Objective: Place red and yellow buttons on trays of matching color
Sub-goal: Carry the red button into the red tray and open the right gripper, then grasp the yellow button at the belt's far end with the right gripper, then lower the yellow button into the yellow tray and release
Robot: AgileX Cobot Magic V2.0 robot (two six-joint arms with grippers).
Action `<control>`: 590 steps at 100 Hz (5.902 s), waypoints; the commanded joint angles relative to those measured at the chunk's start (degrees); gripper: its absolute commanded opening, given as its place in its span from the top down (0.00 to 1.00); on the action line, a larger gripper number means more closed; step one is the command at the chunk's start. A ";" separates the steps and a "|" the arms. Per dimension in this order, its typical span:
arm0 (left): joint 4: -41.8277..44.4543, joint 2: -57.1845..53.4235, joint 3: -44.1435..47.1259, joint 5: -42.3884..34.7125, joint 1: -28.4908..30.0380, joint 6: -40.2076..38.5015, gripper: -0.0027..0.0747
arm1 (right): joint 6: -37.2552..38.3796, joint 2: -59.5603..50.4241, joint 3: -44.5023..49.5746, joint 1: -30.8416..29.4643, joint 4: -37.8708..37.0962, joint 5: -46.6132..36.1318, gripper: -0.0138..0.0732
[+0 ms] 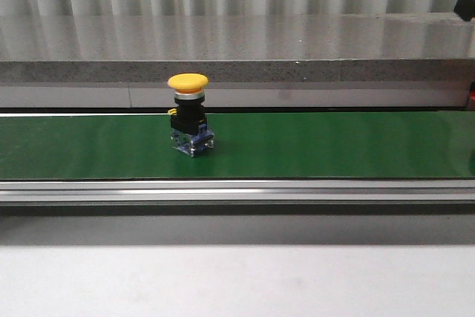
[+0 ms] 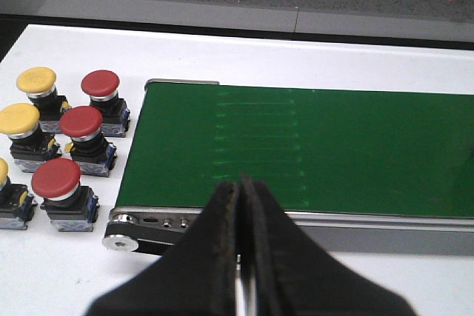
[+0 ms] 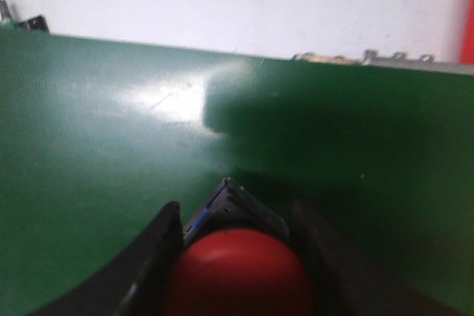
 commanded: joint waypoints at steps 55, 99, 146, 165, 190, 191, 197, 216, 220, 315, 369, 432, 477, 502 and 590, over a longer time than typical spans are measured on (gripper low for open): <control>-0.37 0.16 -1.48 -4.26 -0.42 -0.12 0.99 | 3.83 10.98 -16.12 -20.90 -0.36 -9.84 0.67; -0.37 0.16 -1.48 -4.26 -0.42 -0.12 0.99 | 3.83 21.96 -16.64 -21.65 -0.42 -17.95 0.67; -0.37 0.16 -1.48 -4.26 -0.42 -0.12 0.99 | 3.83 22.04 -16.64 -23.45 -0.42 -19.87 0.67; -0.37 0.16 -1.48 -4.26 -0.42 -0.12 0.99 | 3.83 22.04 -16.53 -23.45 -0.42 -19.82 0.64; -0.37 0.16 -1.48 -4.26 -0.42 -0.12 0.99 | 3.83 22.04 -16.53 -23.45 -0.42 -19.49 0.53; -0.37 0.16 -1.48 -4.26 -0.42 -0.12 0.99 | 3.83 22.04 -16.53 -23.45 -0.42 -19.49 0.53; -0.37 0.16 -1.48 -4.26 -0.42 -0.12 0.99 | 3.83 22.04 -16.53 -23.45 -0.42 -19.38 0.52; -0.37 0.16 -1.48 -4.26 -0.42 -0.12 0.99 | 3.83 22.04 -16.53 -23.45 -0.42 -18.98 0.52; -0.37 0.16 -1.48 -4.26 -0.42 -0.12 0.99 | 3.83 22.04 -16.53 -23.45 -0.42 -18.92 0.52; -0.37 0.16 -1.48 -4.26 -0.42 -0.12 0.99 | 3.10 14.24 -16.49 -23.45 -1.08 -16.24 0.10; -0.37 0.16 -1.48 -4.26 -0.42 -0.12 0.99 | 2.05 -7.15 -9.96 -14.54 -1.08 -3.67 0.10; -0.37 0.16 -1.48 -4.26 -0.42 -0.12 0.99 | -3.38 -18.64 5.45 3.47 -1.08 6.48 0.10; -0.37 0.16 -1.48 -4.26 -0.42 -0.12 0.99 | -4.22 -9.65 5.27 5.68 -0.96 -0.68 0.10; -0.37 0.16 -1.48 -4.26 -0.42 -0.12 0.99 | -4.28 -6.09 5.27 5.68 -0.16 -5.74 0.10; -0.37 0.16 -1.48 -4.26 -0.42 -0.12 0.99 | 1.16 -9.69 1.83 -5.19 -0.16 2.82 0.57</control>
